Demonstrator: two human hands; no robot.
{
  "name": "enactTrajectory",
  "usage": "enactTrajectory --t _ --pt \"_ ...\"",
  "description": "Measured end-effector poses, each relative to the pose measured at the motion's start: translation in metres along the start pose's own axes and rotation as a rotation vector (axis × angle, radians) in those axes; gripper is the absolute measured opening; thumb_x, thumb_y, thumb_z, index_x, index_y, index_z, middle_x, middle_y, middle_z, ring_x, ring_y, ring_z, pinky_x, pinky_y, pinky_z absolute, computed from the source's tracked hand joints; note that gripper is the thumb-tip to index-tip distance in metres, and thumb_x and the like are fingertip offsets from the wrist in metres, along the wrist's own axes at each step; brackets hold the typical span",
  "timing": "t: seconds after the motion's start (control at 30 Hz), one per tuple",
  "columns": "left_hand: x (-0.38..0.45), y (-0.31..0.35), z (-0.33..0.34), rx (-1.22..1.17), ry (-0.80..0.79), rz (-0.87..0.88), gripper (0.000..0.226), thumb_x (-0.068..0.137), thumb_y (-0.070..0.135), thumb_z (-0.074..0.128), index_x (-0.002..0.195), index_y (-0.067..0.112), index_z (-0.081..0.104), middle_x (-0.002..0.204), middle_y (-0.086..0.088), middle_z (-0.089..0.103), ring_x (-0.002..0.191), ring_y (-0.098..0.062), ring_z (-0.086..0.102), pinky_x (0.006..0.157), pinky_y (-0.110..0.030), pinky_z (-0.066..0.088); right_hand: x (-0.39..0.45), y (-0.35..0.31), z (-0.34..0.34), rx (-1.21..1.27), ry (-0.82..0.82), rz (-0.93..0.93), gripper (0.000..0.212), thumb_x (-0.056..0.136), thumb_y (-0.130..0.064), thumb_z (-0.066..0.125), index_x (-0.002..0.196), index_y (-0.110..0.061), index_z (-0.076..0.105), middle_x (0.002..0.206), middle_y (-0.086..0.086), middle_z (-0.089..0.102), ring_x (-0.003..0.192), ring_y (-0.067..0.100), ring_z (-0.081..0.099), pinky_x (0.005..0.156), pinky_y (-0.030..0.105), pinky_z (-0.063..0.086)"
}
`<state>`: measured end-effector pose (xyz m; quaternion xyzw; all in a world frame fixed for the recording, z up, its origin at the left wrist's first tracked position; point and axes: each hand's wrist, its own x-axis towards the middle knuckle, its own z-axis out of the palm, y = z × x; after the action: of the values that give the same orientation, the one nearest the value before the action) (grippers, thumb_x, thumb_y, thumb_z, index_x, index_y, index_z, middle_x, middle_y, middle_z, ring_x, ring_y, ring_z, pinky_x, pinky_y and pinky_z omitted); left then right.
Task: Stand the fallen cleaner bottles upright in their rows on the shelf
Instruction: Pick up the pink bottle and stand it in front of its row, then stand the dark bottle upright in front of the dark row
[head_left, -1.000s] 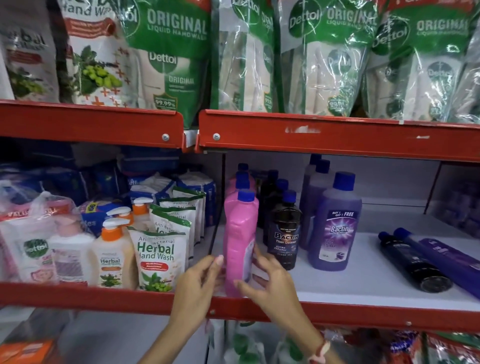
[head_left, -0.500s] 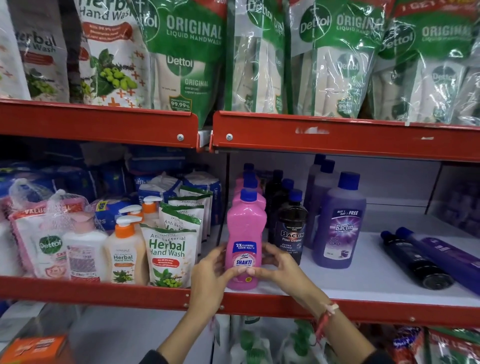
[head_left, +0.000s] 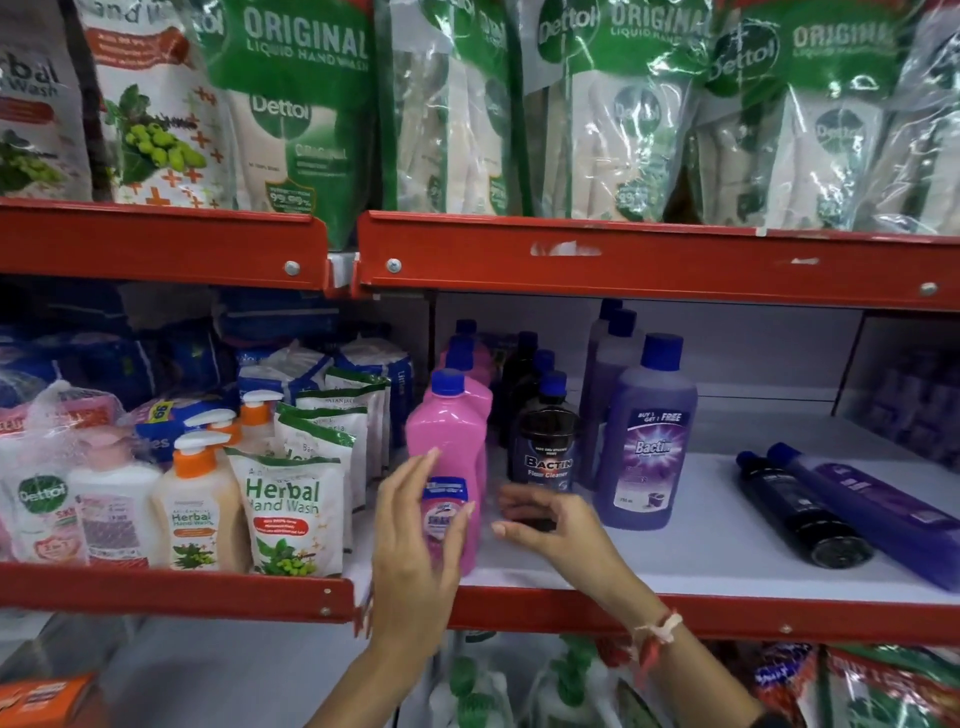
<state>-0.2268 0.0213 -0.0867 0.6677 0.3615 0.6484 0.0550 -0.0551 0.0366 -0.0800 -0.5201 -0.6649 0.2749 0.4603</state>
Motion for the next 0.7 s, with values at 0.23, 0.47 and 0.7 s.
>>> enactTrajectory --t 0.23,0.47,0.7 --pt "0.003 0.051 0.094 -0.155 -0.307 0.056 0.018 0.089 0.021 0.062 0.106 0.017 0.063 0.101 0.007 0.062 0.096 -0.002 0.061 0.085 -0.018 0.049 -0.025 0.022 -0.108 -0.121 0.193 -0.055 0.021 0.079 -0.006 0.072 0.094 -0.022 0.074 0.090 -0.002 0.077 0.084 0.007 0.072 0.079 0.020 0.056" --pt "-0.009 0.090 0.235 -0.204 -0.553 -0.249 0.016 0.084 0.017 0.064 0.100 0.014 0.062 0.079 0.007 0.062 0.067 0.003 0.060 0.071 -0.018 0.049 -0.046 0.080 -0.240 -0.575 0.573 0.177 0.020 0.088 -0.018 0.063 0.104 -0.012 0.072 0.100 0.011 0.075 0.091 0.028 0.070 0.073 0.027 0.048" --pt "-0.011 0.092 0.363 -0.261 -0.886 -0.897 0.046 0.076 0.041 0.069 0.091 -0.002 0.060 0.096 -0.019 0.070 0.082 -0.031 0.070 0.082 -0.048 0.058 -0.034 0.139 -0.309 -0.649 0.284 0.520 0.033 0.091 -0.018 0.055 0.118 0.001 0.059 0.117 0.023 0.066 0.109 0.036 0.061 0.088 0.039 0.047"
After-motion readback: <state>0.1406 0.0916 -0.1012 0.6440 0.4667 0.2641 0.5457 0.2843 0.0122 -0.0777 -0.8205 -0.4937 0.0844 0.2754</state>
